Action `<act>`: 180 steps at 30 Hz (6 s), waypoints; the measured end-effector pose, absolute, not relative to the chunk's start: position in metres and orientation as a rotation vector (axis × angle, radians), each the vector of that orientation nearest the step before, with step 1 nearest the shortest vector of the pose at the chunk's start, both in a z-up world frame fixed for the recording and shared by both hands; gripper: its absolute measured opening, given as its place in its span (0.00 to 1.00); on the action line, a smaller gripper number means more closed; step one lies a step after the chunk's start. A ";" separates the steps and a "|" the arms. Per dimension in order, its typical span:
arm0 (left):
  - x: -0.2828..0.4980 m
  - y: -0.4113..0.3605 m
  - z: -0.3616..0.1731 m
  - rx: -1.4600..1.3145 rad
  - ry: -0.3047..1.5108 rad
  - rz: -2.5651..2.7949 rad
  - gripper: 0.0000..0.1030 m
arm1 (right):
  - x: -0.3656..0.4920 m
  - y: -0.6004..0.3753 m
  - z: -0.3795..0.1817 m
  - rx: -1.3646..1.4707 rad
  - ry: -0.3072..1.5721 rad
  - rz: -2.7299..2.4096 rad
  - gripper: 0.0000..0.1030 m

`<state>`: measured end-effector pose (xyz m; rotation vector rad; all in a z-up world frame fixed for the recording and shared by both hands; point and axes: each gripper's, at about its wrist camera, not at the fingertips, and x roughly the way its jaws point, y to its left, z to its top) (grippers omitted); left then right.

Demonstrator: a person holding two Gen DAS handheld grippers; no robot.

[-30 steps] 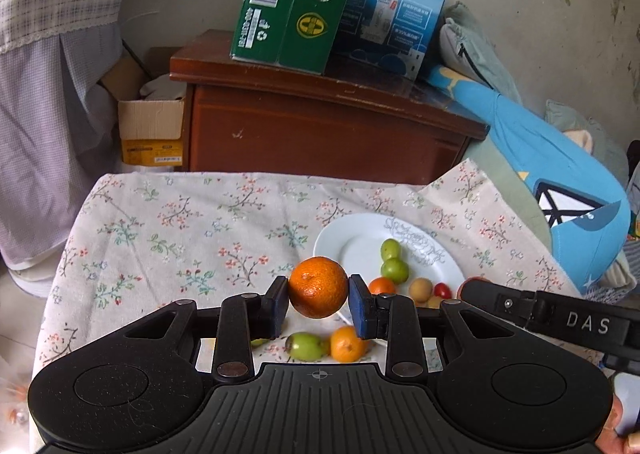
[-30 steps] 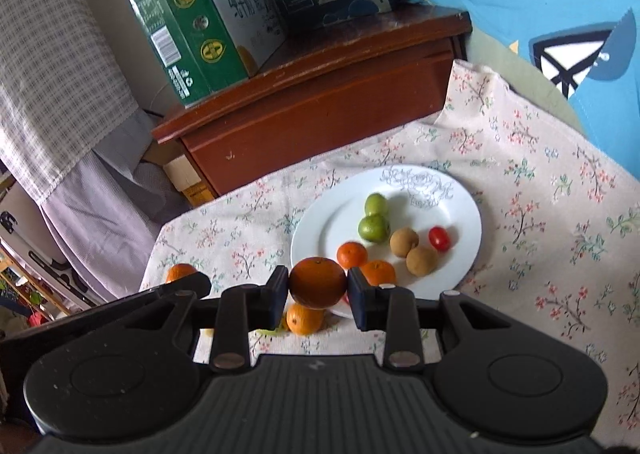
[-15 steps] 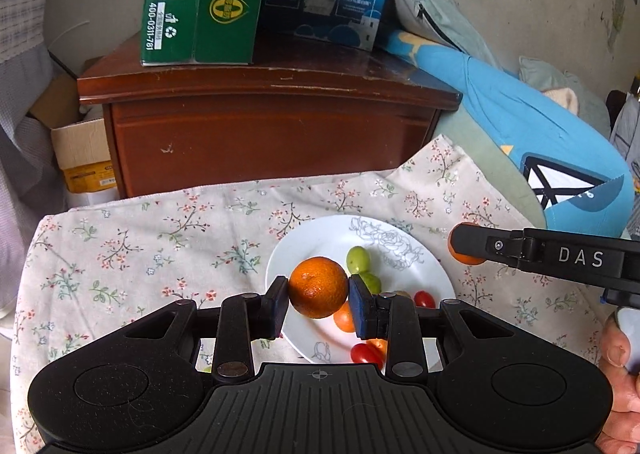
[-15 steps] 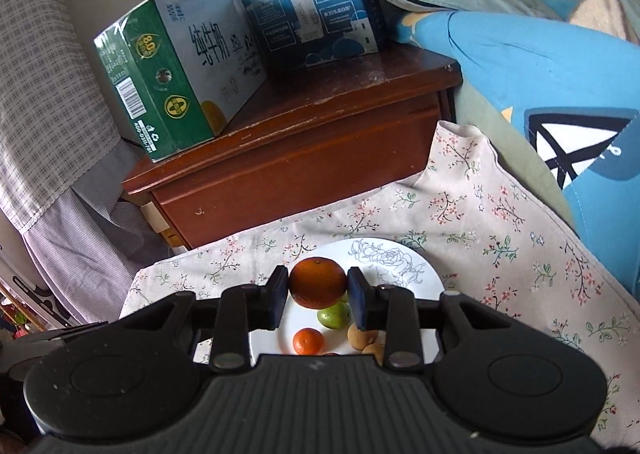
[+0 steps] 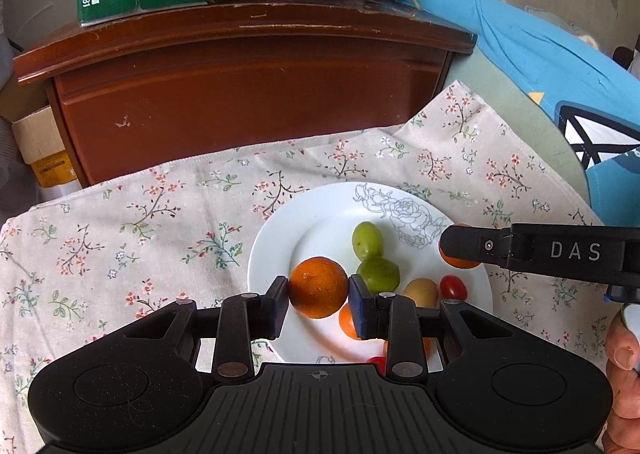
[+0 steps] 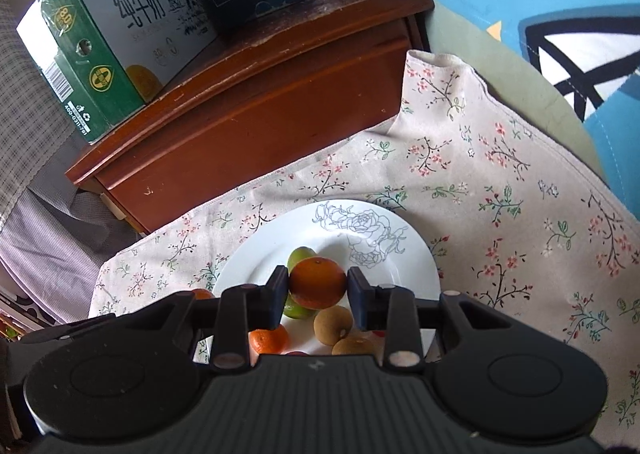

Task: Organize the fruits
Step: 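Carry both tangerines onto the white plate and open both tools, then withdraw both open tools from the plate toward the remaining fruit, then grasp a brown kiwi with the left tool while the right tool grasps a tangerine, then carry the kiwi and tangerine onto the white plate and open both tools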

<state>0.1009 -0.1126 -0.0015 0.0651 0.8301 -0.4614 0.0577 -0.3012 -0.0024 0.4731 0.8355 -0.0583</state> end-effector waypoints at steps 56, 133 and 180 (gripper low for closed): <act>0.054 0.003 0.049 0.023 0.805 -0.218 0.96 | 0.016 -0.241 0.007 0.448 0.863 0.139 0.57; 0.049 -0.005 -0.039 0.151 0.867 -0.370 0.23 | 0.005 -0.171 -0.038 0.137 1.013 0.382 0.32; 0.045 -0.058 0.031 0.058 0.700 -0.417 0.23 | 0.020 -0.257 0.038 0.286 0.741 0.123 0.32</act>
